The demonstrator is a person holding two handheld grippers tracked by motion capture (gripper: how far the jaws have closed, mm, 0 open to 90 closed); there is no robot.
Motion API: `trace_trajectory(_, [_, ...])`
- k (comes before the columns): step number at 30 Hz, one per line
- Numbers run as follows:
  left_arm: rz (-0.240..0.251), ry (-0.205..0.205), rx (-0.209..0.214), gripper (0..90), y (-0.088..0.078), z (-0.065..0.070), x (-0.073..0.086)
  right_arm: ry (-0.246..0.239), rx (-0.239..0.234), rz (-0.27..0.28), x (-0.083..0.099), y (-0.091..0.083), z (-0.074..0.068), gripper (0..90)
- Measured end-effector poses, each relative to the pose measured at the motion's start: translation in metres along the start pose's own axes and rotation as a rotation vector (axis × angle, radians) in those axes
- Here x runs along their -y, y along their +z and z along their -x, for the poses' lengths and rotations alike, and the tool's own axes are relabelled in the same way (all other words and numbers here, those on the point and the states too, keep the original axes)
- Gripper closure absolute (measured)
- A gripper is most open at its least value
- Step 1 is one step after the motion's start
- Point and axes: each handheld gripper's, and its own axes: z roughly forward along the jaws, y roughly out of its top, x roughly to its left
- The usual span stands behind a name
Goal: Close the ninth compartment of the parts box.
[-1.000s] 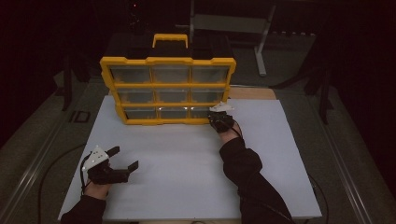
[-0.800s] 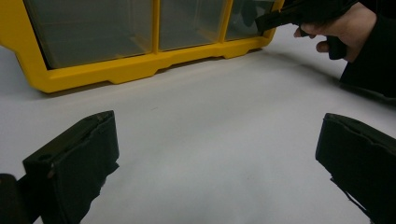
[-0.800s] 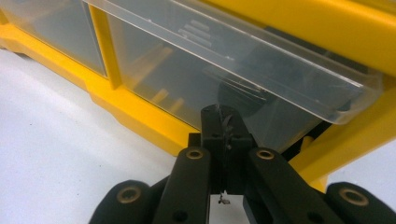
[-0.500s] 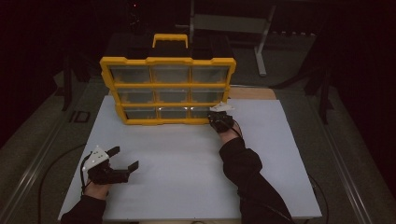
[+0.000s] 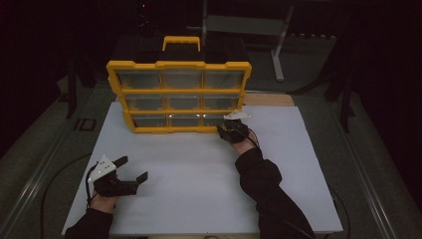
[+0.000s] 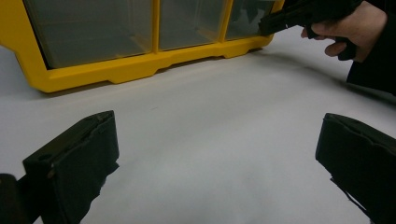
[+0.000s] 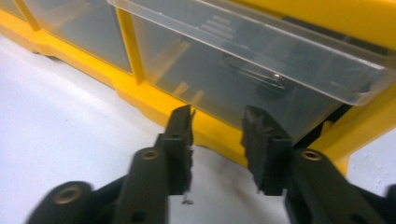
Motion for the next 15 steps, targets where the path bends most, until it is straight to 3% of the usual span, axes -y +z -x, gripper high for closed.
trace_trajectory(3, [-0.002, 0.001, 0.0, 0.0, 0.0, 0.0, 0.0, 0.004, -0.006, 0.0, 0.0, -0.001, 0.0, 59.2])
trace_trajectory(15, [-0.004, -0.001, -0.002, 0.0, 0.0, 0.0, 0.0, 0.011, -0.066, -0.023, 0.004, -0.011, -0.002, 33.7])
